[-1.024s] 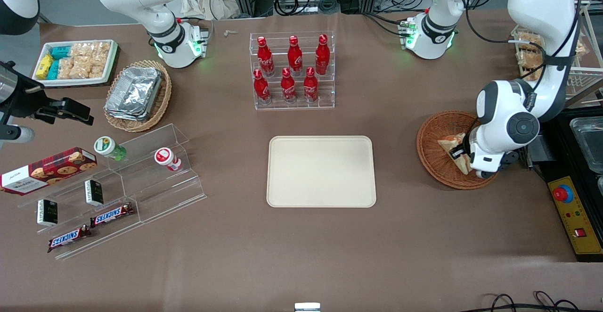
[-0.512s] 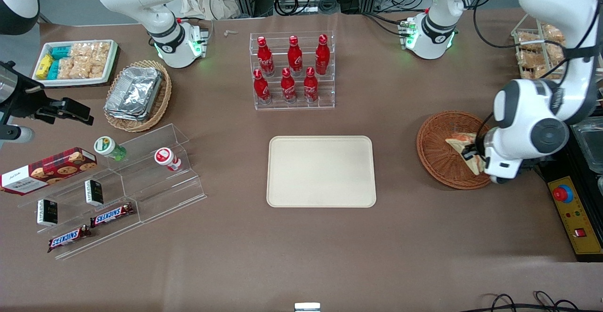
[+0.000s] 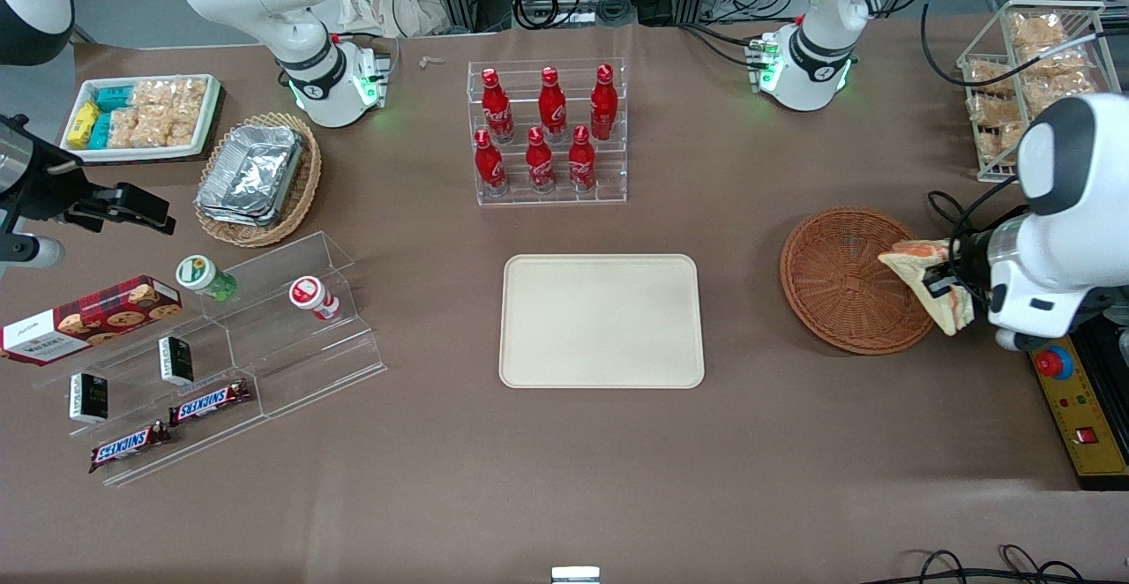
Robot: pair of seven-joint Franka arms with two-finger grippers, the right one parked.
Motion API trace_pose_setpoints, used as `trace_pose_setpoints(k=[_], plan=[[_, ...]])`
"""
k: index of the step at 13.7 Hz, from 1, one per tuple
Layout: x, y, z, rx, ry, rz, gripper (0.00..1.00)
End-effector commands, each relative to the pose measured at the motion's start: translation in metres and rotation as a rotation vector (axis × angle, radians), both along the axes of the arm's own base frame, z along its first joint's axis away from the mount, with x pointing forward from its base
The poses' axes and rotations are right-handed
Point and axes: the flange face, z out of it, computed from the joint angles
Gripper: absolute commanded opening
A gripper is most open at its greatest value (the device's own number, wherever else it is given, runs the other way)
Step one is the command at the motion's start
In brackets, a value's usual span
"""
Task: Place sandwich from basket to tray
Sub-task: 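Close the left gripper on the sandwich wrapper and lift it, then carry the held sandwich with the left gripper over the cream tray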
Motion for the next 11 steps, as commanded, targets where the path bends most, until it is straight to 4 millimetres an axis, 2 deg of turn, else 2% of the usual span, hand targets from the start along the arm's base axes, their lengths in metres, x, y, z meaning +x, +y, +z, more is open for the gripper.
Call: trace_pose_setpoints(k=[1,2,5,6,7,8,9,11], plan=[[0.007,-0.022,0.024,-0.037,-0.029,-0.076,0.01],[0.009,-0.027,0.032,-0.043,-0.044,-0.1,0.01],[0.008,-0.071,0.025,-0.066,-0.031,-0.23,0.0],[0.008,-0.078,0.024,-0.075,-0.032,-0.244,0.0],[0.008,-0.096,0.018,-0.088,-0.023,-0.274,0.0],[0.009,-0.109,0.016,-0.101,-0.022,-0.292,0.0],[0.01,-0.112,0.009,-0.107,-0.011,-0.294,0.0],[0.008,-0.142,-0.008,-0.13,0.014,-0.344,0.0]])
